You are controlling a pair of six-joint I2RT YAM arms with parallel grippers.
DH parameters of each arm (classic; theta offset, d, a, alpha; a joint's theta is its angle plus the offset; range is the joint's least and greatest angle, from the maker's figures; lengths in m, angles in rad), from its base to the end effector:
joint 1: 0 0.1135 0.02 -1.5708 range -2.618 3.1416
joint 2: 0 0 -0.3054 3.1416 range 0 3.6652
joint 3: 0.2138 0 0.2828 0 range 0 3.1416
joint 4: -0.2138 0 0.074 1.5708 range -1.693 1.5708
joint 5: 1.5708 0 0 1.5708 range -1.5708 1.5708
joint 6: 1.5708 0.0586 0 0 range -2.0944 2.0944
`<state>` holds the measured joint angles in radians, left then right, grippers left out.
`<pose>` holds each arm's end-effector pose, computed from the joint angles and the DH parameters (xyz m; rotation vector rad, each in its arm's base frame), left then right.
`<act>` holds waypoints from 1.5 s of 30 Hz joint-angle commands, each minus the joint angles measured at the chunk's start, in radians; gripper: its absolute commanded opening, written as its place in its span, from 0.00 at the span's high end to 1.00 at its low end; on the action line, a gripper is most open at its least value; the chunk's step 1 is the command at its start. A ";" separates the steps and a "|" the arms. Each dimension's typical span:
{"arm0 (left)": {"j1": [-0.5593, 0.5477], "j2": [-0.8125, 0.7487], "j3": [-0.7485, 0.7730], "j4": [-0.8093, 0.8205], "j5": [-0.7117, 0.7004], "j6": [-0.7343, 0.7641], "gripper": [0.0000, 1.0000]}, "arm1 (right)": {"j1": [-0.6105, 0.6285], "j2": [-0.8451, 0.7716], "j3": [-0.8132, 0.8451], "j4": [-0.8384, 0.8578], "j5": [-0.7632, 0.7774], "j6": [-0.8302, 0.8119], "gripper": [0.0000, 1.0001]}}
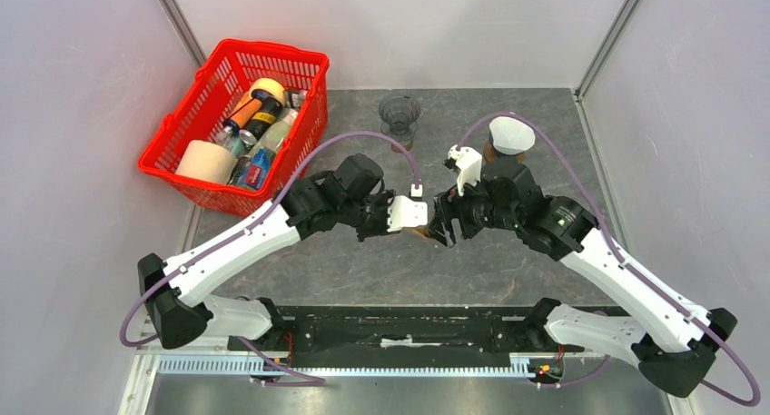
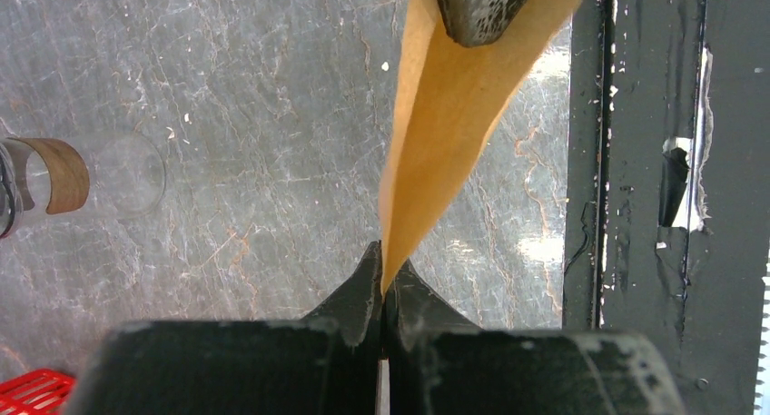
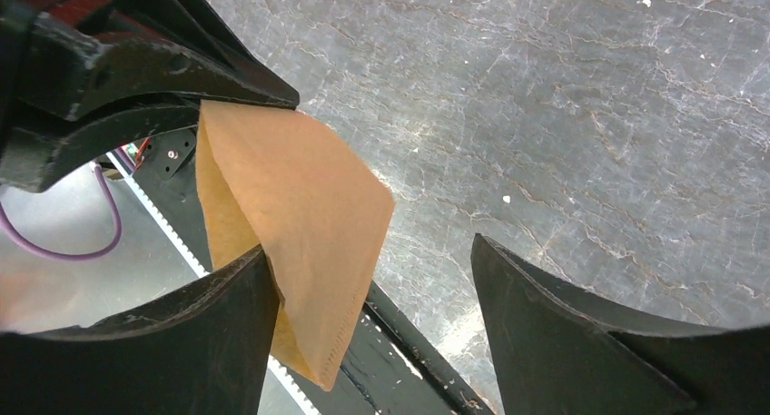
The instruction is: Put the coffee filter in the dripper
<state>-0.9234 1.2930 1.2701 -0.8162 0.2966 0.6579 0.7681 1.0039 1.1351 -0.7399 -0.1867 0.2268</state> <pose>0.1678 -0.2503 0.3641 1.8121 1.5989 -0.4796 0.1579 0.1677 0.3915 -0.7136 2.1572 0.7520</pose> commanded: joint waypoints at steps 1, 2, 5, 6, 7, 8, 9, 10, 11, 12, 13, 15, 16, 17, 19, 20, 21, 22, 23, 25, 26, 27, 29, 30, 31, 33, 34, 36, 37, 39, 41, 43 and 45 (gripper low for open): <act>-0.006 -0.003 0.057 0.003 0.002 -0.046 0.98 | 0.001 0.019 -0.003 -0.010 -0.025 -0.027 0.20; -0.006 0.000 0.059 0.003 0.002 -0.049 0.98 | 0.000 0.022 -0.003 -0.010 -0.031 -0.030 0.20; -0.005 0.006 0.060 0.003 0.004 -0.048 0.98 | 0.000 0.037 -0.003 -0.010 -0.039 -0.029 0.25; -0.006 0.007 0.060 0.003 0.004 -0.047 0.98 | 0.000 0.042 -0.001 -0.008 -0.038 -0.028 0.26; -0.006 0.008 0.060 0.003 0.006 -0.047 0.98 | 0.000 0.044 -0.001 -0.006 -0.037 -0.024 0.29; -0.006 0.011 0.059 0.002 0.008 -0.044 0.98 | 0.000 0.044 -0.001 0.001 -0.037 -0.023 0.32; -0.006 0.011 0.058 0.002 0.011 -0.043 0.98 | 0.000 0.043 -0.002 0.007 -0.031 -0.017 0.33; -0.006 0.011 0.059 -0.003 0.017 -0.039 0.98 | 0.001 0.040 -0.003 0.017 -0.024 -0.012 0.35; -0.006 0.011 0.060 -0.010 0.023 -0.035 0.98 | 0.000 0.035 -0.003 0.023 -0.014 -0.008 0.35; -0.006 0.011 0.061 -0.016 0.028 -0.031 0.98 | 0.000 0.031 -0.003 0.027 -0.003 -0.006 0.36; -0.006 0.011 0.061 -0.019 0.031 -0.030 0.98 | 0.000 0.025 -0.002 0.031 0.010 -0.005 0.36; -0.006 0.011 0.063 -0.024 0.036 -0.026 0.98 | 0.000 0.013 -0.006 0.041 0.033 -0.001 0.36; -0.006 0.014 0.064 -0.029 0.043 -0.023 0.98 | 0.000 0.008 -0.007 0.046 0.034 -0.004 0.36; -0.006 0.015 0.064 -0.032 0.050 -0.017 0.98 | 0.000 0.005 -0.010 0.051 0.030 -0.006 0.36; -0.006 0.017 0.068 -0.032 0.070 -0.011 0.98 | 0.000 0.004 -0.013 0.054 0.007 -0.013 0.39; -0.007 0.018 0.068 -0.032 0.079 -0.008 0.98 | 0.000 0.006 -0.014 0.054 -0.005 -0.013 0.40; -0.007 0.020 0.069 -0.033 0.083 -0.007 0.98 | 0.000 0.007 -0.014 0.054 -0.012 -0.014 0.43; -0.007 0.023 0.069 -0.034 0.084 -0.006 0.98 | 0.000 0.007 -0.013 0.054 -0.020 -0.015 0.45; -0.008 0.023 0.069 -0.035 0.085 -0.005 0.98 | 0.000 0.007 -0.014 0.054 -0.019 -0.017 0.48; -0.007 0.025 0.071 -0.043 0.091 0.002 0.98 | 0.000 0.004 -0.013 0.055 -0.018 -0.021 0.55; -0.008 0.025 0.071 -0.044 0.093 0.003 0.98 | 0.000 0.003 -0.013 0.054 -0.022 -0.023 0.58; -0.008 0.025 0.071 -0.044 0.093 0.002 0.98 | 0.000 0.003 -0.014 0.054 -0.028 -0.022 0.62; -0.008 0.024 0.074 -0.043 0.093 0.003 0.98 | 0.000 0.003 -0.014 0.054 -0.041 -0.023 0.68; -0.008 0.021 0.075 -0.043 0.092 0.002 0.98 | 0.000 0.002 -0.016 0.054 -0.046 -0.023 0.74; -0.008 0.020 0.077 -0.043 0.091 0.002 0.98 | 0.000 0.001 -0.014 0.054 -0.054 -0.025 0.80; -0.008 0.011 0.076 -0.034 0.082 -0.003 0.92 | 0.000 0.001 -0.013 0.053 -0.060 -0.026 0.97; -0.008 0.004 0.070 -0.019 0.072 -0.011 0.88 | 0.000 -0.001 -0.014 0.053 -0.060 -0.024 1.00; -0.008 -0.018 0.051 0.031 0.042 -0.037 0.80 | 0.000 -0.004 -0.013 0.053 -0.055 -0.019 1.00; -0.008 -0.034 0.037 0.066 0.018 -0.058 0.72 | 0.000 -0.007 -0.013 0.053 -0.048 -0.013 1.00; -0.008 -0.072 0.002 0.150 -0.048 -0.123 0.57 | 0.000 -0.012 -0.015 0.056 0.000 0.006 1.00; -0.008 -0.115 -0.038 0.234 -0.135 -0.201 0.28 | 0.000 -0.021 -0.018 0.057 0.092 0.027 1.00; -0.008 -0.164 -0.082 0.331 -0.212 -0.306 0.15 | 0.000 -0.029 -0.022 0.063 0.192 0.057 1.00; -0.007 -0.205 -0.111 0.406 -0.281 -0.431 0.14 | 0.000 -0.036 -0.042 0.086 0.301 0.086 1.00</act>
<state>-0.9276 1.1805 1.2053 -0.6399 0.1879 0.4866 0.7681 0.9993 1.1175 -0.7162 -0.1081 0.2489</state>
